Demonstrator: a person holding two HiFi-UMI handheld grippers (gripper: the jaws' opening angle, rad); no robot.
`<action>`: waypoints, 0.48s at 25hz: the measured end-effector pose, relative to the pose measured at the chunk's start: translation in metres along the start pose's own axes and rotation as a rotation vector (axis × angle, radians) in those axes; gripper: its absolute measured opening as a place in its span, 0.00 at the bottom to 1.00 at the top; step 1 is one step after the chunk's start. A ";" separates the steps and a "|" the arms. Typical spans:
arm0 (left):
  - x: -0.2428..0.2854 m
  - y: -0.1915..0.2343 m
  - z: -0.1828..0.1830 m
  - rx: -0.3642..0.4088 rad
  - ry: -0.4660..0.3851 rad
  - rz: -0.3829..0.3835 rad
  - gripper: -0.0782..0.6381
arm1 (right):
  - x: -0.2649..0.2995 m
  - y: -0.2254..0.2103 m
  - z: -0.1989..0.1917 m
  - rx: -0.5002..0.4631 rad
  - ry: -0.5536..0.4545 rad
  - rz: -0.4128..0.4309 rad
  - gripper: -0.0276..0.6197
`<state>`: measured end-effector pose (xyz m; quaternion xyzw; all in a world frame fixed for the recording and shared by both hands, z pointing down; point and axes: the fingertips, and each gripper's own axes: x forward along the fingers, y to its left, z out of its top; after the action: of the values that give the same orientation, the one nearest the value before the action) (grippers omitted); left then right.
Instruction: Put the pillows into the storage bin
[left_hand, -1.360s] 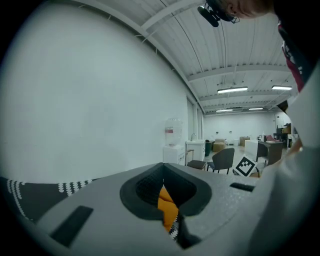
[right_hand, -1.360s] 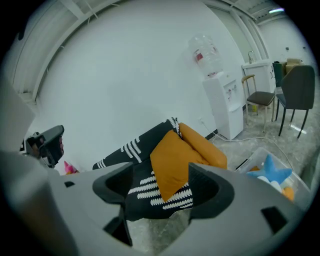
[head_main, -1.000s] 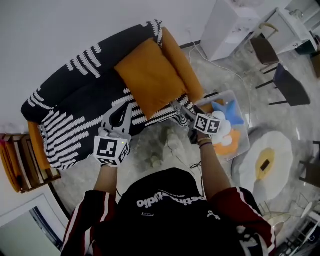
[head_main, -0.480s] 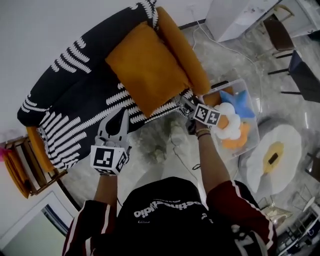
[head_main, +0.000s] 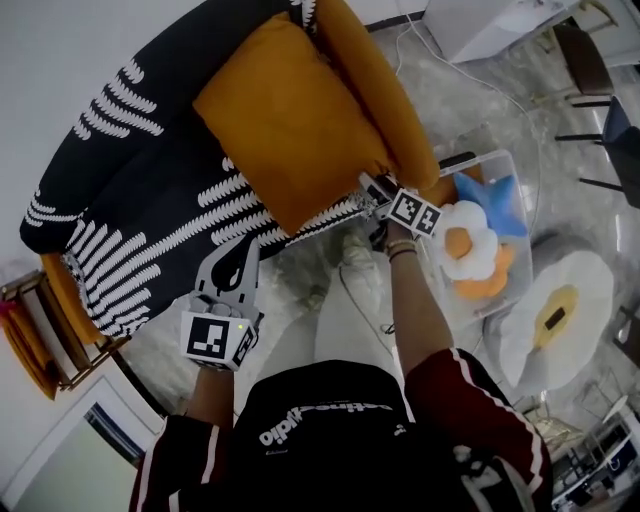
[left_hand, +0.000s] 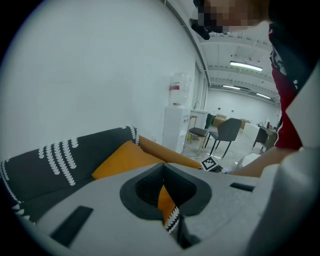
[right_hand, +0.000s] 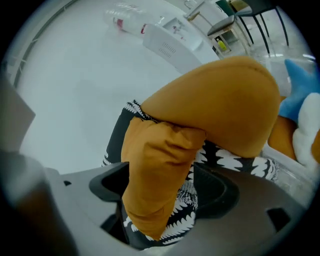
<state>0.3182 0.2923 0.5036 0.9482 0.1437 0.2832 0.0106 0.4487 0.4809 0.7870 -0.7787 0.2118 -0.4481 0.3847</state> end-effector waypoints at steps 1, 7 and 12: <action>0.005 -0.001 -0.006 -0.001 0.008 -0.004 0.12 | 0.008 -0.002 -0.001 0.006 0.005 0.014 0.66; 0.016 0.000 -0.027 -0.019 0.046 -0.017 0.12 | 0.041 0.000 -0.004 0.062 0.011 0.093 0.74; 0.018 0.004 -0.037 -0.033 0.057 -0.008 0.12 | 0.057 0.007 0.002 0.047 0.007 0.140 0.72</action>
<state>0.3133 0.2911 0.5449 0.9388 0.1432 0.3124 0.0230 0.4792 0.4391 0.8110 -0.7510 0.2566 -0.4279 0.4326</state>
